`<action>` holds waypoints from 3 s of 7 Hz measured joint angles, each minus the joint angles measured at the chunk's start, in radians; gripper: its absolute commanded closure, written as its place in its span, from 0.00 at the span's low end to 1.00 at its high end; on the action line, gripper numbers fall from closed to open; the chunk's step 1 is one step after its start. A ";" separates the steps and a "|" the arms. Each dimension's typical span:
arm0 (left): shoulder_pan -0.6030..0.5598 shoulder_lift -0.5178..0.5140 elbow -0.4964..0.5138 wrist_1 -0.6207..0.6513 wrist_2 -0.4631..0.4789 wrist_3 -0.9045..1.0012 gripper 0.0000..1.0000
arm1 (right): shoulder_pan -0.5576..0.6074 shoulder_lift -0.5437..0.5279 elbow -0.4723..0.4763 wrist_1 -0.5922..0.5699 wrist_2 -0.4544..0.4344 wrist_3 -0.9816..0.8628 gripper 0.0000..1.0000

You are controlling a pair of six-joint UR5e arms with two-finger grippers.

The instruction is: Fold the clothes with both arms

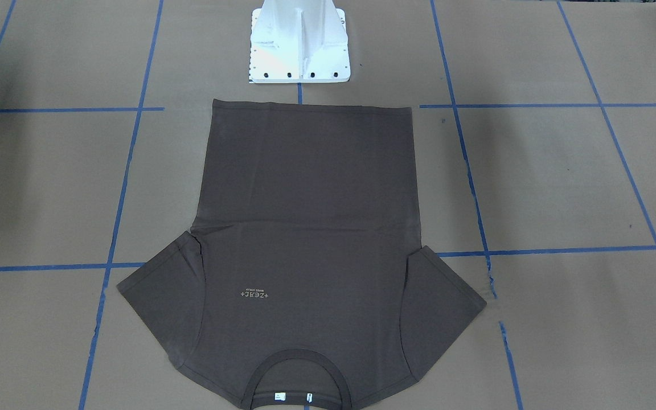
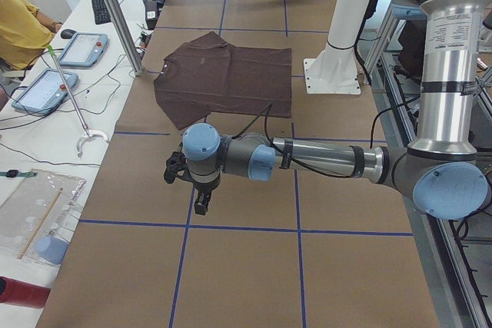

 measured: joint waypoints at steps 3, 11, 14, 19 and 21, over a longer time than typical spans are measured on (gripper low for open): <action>0.002 -0.004 -0.015 -0.006 -0.015 -0.001 0.00 | -0.024 0.017 -0.050 0.089 0.001 -0.005 0.00; 0.005 0.007 -0.021 -0.006 -0.016 -0.008 0.00 | -0.375 0.457 -0.412 0.458 0.014 0.476 0.03; 0.008 0.007 -0.022 -0.008 -0.017 -0.003 0.00 | -0.527 0.644 -0.580 0.573 -0.178 1.028 0.17; 0.009 0.007 -0.023 -0.008 -0.016 -0.003 0.00 | -0.567 0.698 -0.693 0.626 -0.201 1.196 0.37; 0.008 0.007 -0.027 -0.009 -0.017 -0.006 0.00 | -0.576 0.698 -0.694 0.626 -0.201 1.199 1.00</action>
